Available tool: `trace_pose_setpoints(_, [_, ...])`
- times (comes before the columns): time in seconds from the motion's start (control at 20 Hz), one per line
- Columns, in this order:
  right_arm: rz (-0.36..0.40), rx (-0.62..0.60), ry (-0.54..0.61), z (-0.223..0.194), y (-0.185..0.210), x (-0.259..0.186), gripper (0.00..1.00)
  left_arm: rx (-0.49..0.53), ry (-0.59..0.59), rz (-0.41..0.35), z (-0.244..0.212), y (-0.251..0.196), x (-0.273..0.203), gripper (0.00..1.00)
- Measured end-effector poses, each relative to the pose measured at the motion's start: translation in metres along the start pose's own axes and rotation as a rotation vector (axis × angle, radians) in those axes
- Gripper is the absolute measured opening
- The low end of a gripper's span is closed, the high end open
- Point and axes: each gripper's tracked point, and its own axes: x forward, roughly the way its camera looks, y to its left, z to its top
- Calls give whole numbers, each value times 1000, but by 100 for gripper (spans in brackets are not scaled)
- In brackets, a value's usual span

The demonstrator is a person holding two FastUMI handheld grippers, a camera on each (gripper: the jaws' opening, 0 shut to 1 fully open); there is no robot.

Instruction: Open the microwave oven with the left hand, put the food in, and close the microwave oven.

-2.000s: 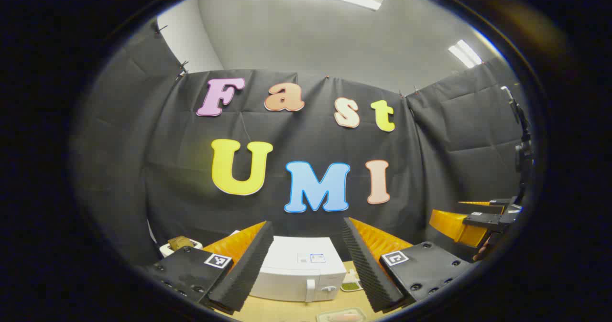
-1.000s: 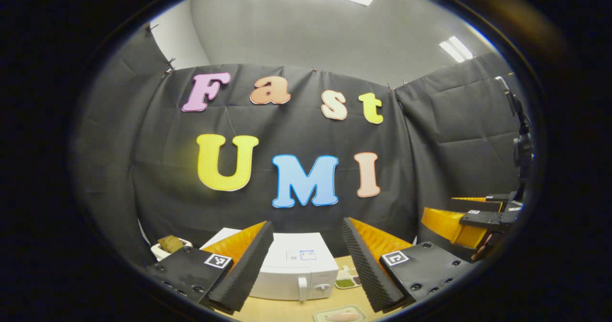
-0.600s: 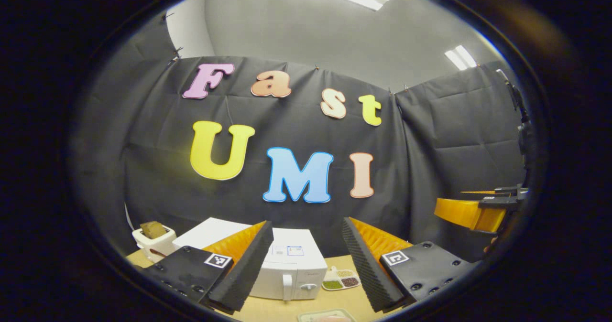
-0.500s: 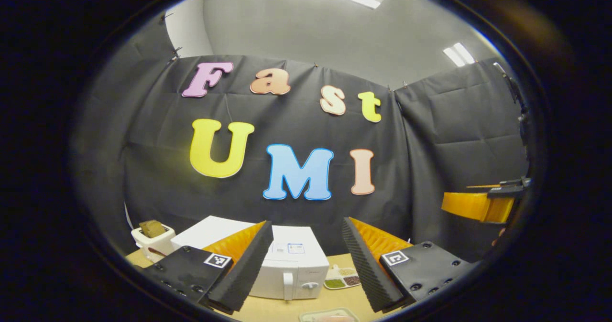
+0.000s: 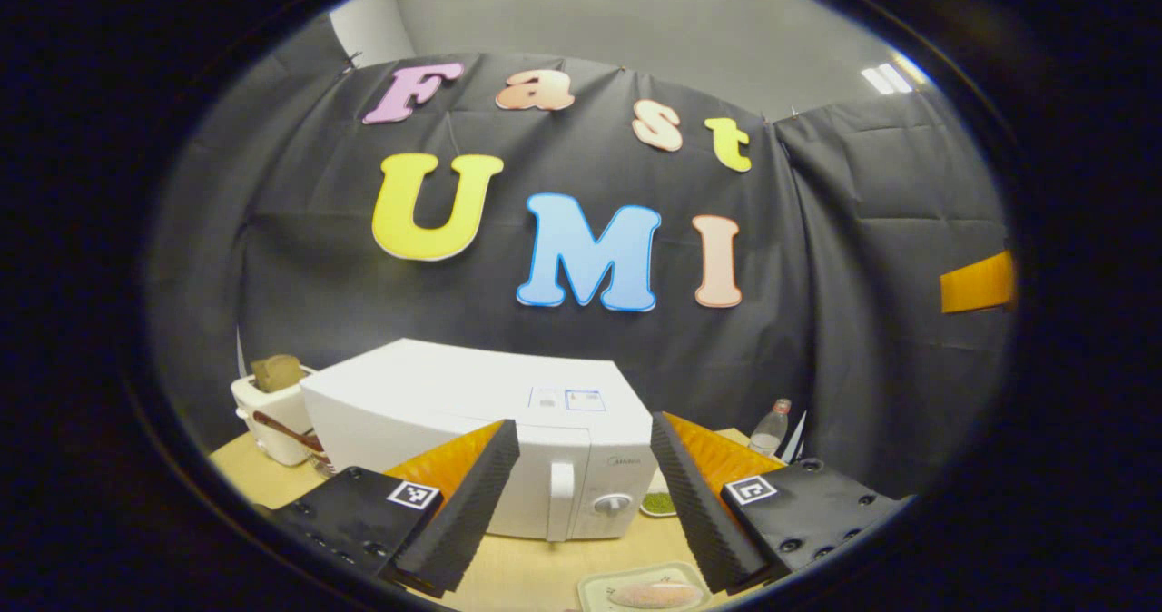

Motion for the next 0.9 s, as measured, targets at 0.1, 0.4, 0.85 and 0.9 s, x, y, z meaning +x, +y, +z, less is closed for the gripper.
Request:
trace_pose_setpoints(0.1, [-8, -20, 33, -13, -6, 1, 96, 14, 29, 11, -23, 8, 16, 99])
trace_pose_setpoints(0.4, [-23, -35, 140, -45, -14, 2, 97, 29, 123, 16, -88, 20, 55, 98])
trace_pose_setpoints(0.85, [-31, -51, 154, -49, -12, 3, 97, 18, 188, -12, -125, 20, 93, 73])
trace_pose_setpoints(0.9, [-30, -53, 155, -49, -12, 4, 97, -2, 198, -54, -126, 9, 92, 68])
